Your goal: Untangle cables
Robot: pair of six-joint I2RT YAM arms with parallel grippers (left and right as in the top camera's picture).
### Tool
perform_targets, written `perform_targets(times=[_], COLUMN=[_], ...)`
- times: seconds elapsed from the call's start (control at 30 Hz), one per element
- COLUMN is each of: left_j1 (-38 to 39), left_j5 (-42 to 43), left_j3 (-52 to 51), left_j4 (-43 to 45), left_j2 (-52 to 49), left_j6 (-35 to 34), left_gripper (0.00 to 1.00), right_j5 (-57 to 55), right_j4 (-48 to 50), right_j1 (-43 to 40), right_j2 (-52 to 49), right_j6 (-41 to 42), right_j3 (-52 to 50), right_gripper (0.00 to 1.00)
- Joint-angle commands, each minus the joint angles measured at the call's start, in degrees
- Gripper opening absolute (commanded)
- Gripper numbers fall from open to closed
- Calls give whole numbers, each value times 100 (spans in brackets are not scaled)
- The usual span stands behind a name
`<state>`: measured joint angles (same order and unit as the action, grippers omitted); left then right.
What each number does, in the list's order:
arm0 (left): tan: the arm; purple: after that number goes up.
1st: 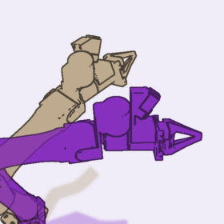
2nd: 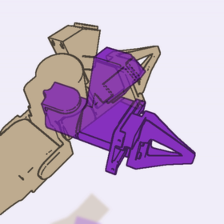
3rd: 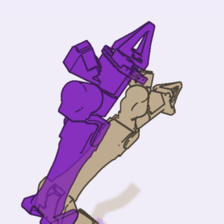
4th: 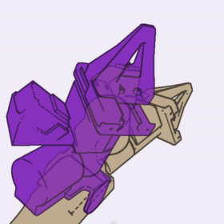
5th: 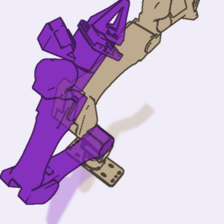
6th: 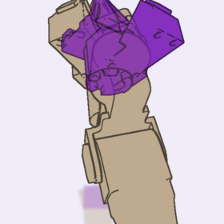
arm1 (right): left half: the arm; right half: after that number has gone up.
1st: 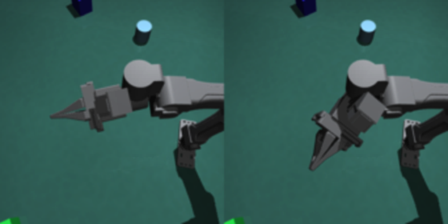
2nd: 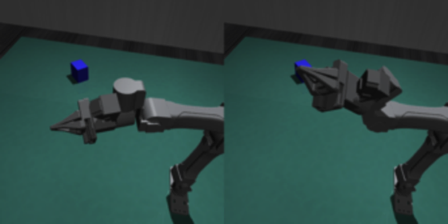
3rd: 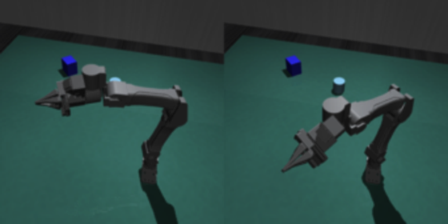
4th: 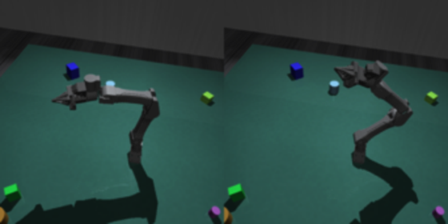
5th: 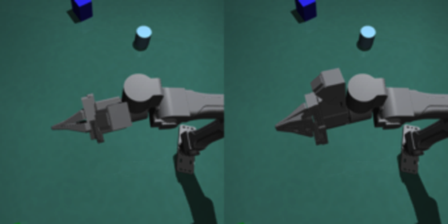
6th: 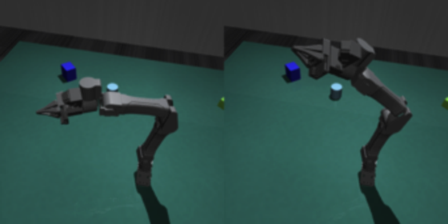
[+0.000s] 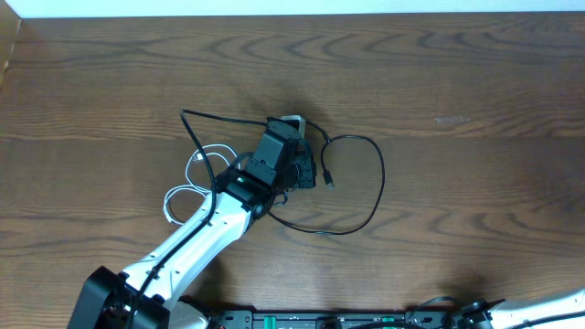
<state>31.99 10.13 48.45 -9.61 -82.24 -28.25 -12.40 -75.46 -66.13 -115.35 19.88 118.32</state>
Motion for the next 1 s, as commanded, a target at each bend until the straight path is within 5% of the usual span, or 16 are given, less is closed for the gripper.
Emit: perform_targets(times=[0.0, 0.2, 0.57, 0.97], left_j1=[9, 9, 9, -37], left_j5=[-79, -76, -28, -35], left_j3=[-66, -66, -66, -63], left_j4=[13, 2, -28, -55], left_j2=[-28, -28, -28, -4], left_j6=[79, 81, 79, 125], left_gripper=[8, 8, 8, 9], right_j5=[-52, 946, 1602, 1843], right_j4=[0, 74, 356, 264], right_j1=[-26, 7, 1019, 3744], right_j2=[4, 42, 664, 800], right_j6=[-20, -109, -310, -1419], right_j3=[-7, -4, -4, -4], right_gripper=[70, 99, 99, 99])
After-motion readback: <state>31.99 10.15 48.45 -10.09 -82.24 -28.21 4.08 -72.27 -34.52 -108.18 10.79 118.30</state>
